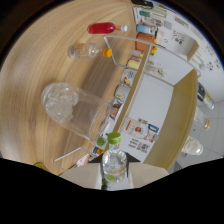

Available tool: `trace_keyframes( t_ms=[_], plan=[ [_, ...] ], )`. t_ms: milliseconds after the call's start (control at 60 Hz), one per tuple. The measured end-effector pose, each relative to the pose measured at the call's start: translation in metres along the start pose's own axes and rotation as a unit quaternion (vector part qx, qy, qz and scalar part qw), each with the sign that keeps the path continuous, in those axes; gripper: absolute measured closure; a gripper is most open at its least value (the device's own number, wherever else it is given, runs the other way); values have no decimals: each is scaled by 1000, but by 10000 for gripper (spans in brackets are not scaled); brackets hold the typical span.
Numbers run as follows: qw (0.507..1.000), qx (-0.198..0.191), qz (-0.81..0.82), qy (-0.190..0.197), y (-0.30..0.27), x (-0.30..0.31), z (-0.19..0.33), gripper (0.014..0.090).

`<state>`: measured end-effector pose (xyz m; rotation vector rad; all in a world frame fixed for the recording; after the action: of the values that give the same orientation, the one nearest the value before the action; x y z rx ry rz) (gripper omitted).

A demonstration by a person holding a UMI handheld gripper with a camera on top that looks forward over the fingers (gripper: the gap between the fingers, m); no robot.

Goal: Make me a cup of Vodka Sunrise.

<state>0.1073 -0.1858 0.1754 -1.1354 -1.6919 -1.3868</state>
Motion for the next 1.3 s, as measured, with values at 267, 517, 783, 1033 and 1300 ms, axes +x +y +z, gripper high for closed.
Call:
trace_keyframes(
  t_ms=[267,517,783,1033,1300],
  plan=[
    [999,4,32,10,-1,14,-6,695],
    [897,20,441,15,18,51,-25,692],
    [622,38,782,-10,34,11,-19,692],
    [541,-4,837,-77,8,-82,11,693],
    [522,-41,842,-129,-16,-134,27,693]
  ],
)
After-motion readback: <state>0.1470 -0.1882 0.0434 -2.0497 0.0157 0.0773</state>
